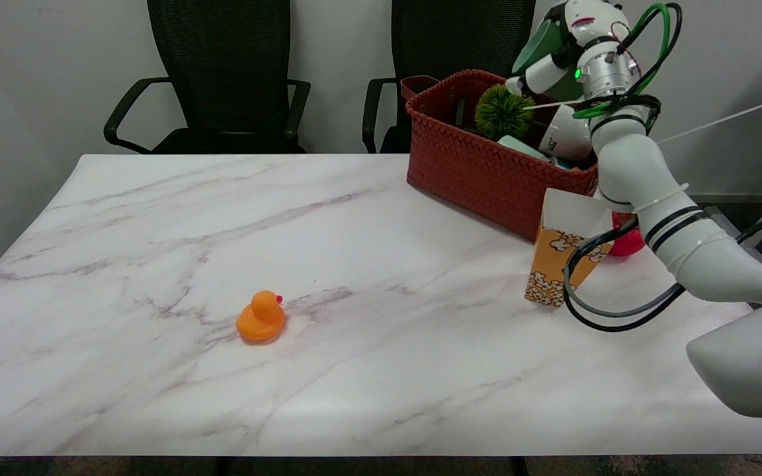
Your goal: Place the green mug into the brown storage basket.
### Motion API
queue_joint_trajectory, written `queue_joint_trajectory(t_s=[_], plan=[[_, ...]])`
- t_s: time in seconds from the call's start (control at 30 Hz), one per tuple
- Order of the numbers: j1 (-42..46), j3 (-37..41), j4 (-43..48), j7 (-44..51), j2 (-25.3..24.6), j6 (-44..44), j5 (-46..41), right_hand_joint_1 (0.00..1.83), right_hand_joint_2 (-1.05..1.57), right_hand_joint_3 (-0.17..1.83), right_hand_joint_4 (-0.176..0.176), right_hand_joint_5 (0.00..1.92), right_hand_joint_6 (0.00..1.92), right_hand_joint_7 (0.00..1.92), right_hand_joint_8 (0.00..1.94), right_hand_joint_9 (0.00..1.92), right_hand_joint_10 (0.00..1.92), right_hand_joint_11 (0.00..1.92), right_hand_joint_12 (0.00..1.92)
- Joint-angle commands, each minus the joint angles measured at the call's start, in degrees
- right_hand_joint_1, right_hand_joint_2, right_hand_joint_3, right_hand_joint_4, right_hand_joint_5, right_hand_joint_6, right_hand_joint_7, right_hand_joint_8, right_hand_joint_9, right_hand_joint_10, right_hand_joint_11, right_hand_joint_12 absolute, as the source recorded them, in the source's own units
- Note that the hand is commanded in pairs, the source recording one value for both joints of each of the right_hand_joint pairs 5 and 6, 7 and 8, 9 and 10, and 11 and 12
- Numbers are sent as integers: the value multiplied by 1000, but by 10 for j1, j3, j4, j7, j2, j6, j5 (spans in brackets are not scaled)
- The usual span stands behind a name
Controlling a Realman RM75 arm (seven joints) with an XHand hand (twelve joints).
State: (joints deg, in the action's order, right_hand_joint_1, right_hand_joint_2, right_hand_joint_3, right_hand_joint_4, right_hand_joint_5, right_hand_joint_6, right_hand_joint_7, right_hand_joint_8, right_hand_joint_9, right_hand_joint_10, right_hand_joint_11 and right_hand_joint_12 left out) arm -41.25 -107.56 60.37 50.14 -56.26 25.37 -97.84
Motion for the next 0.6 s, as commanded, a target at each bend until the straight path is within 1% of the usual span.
queue_joint_trajectory(t_s=[0.03, 0.1, 0.17, 0.23, 0.3, 0.47, 0.6], plan=[[54, -3, -36, 21, 40, -54, -74, 1292, 78, 914, 0, 739, 739, 1319, 1319, 1216, 1216, 875, 875], [59, -10, -38, 21, 40, -54, -80, 1289, 48, 941, 0, 737, 737, 1319, 1319, 1216, 1216, 867, 867], [63, -17, -40, 19, 42, -54, -80, 1285, -43, 836, 0, 716, 716, 1315, 1315, 1206, 1206, 862, 862], [67, -17, -40, 21, 42, -54, -88, 1285, -74, 778, 0, 722, 722, 1313, 1313, 1203, 1203, 863, 863], [69, -17, -39, 21, 43, -54, -91, 1282, -86, 766, 0, 741, 741, 1312, 1312, 1202, 1202, 866, 866], [70, -17, -40, 21, 43, -62, -91, 1272, -106, 772, 0, 691, 691, 1316, 1316, 1205, 1205, 884, 884], [70, -17, -40, 21, 43, -64, -91, 1275, -108, 746, 0, 691, 691, 1309, 1309, 1200, 1200, 886, 886]])
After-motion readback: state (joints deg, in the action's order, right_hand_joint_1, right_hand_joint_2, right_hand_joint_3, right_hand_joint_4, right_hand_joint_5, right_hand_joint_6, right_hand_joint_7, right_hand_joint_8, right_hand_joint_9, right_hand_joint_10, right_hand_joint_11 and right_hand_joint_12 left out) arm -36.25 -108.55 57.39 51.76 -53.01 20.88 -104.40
